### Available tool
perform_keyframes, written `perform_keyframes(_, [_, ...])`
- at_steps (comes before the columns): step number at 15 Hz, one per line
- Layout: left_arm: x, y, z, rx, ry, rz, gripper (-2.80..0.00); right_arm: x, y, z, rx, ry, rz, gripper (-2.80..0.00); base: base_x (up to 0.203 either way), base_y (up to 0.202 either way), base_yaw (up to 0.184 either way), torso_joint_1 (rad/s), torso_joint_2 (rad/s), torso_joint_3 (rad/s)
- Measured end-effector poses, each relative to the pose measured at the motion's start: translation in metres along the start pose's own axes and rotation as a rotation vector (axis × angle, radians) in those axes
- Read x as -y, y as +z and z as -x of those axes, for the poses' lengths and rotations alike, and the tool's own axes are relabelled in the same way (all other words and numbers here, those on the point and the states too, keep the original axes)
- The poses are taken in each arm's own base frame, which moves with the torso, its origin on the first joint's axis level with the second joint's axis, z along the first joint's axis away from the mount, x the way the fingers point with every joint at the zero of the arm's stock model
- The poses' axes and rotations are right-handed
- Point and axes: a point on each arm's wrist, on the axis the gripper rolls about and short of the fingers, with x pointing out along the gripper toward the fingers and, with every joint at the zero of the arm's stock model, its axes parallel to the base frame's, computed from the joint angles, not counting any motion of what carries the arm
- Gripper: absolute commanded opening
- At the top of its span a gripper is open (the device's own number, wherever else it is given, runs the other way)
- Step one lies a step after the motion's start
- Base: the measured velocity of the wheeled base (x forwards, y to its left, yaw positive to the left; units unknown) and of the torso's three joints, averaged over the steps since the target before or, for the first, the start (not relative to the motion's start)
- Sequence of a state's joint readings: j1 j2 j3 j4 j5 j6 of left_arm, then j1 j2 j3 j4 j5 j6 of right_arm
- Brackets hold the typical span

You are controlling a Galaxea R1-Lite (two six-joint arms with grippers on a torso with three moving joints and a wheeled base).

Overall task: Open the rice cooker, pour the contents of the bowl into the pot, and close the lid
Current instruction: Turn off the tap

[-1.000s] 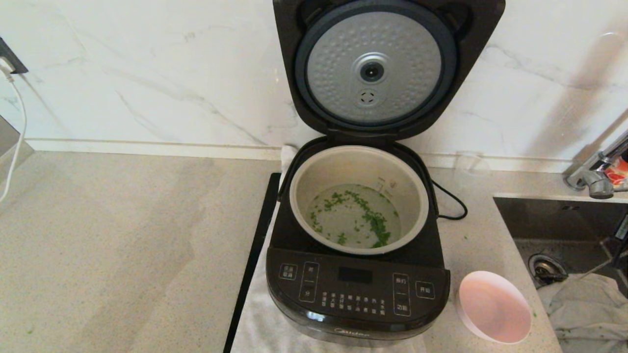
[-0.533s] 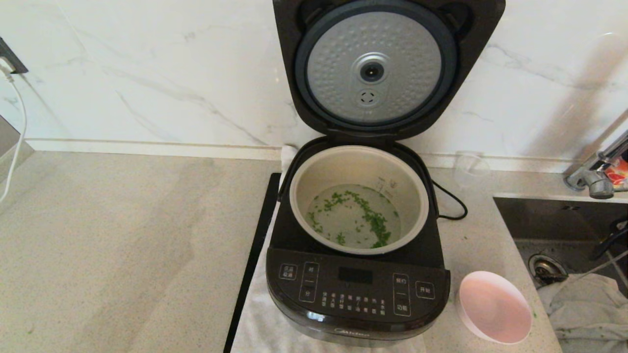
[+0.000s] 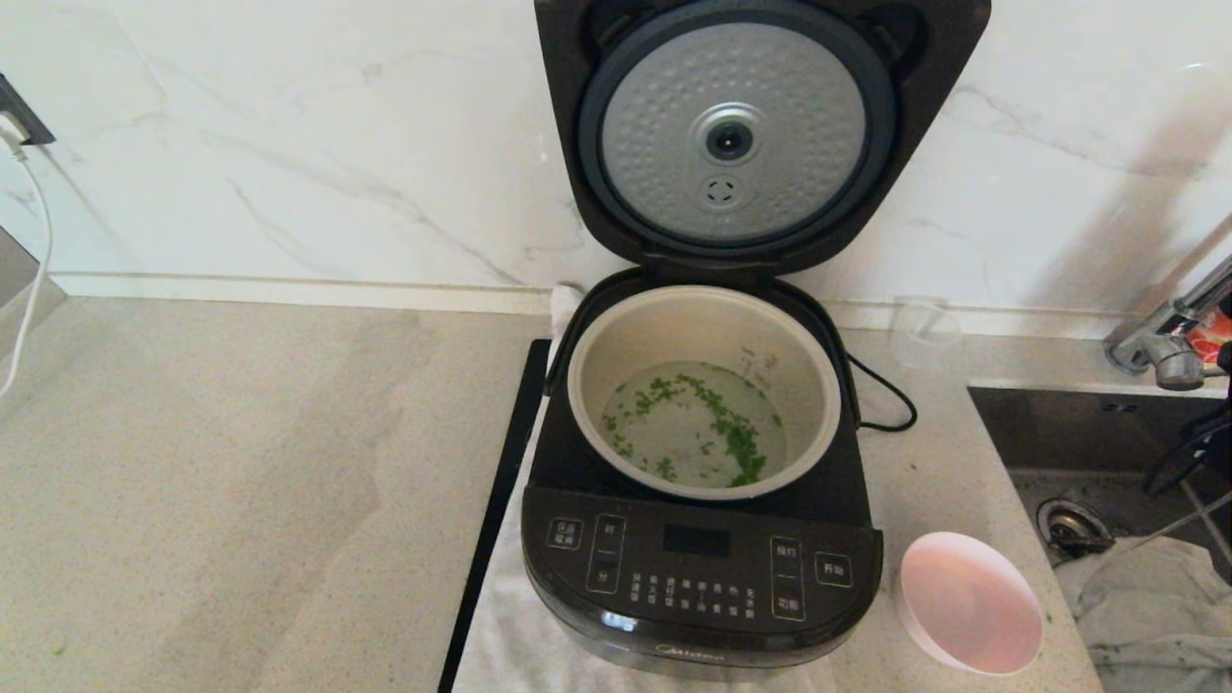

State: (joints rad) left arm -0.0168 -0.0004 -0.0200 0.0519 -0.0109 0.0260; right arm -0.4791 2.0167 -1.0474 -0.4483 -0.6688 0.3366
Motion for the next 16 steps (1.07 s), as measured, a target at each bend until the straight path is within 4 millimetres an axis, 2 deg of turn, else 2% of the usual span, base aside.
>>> perform_keyframes(7, [0.0, 0.0, 0.0, 0.0, 0.0, 0.0, -2.8, -0.022, 0.012, -0.021, 0.065, -0.035, -0.018, -2.8, 0.0, 0.0, 0.0, 0.0, 0.0, 0.0])
perform_keyframes(16, [0.0, 0.0, 0.0, 0.0, -0.001, 0.0, -2.8, -0.038, 0.022, -0.031, 0.158, -0.028, -0.039, -2.8, 0.0, 0.0, 0.0, 0.0, 0.0, 0.0])
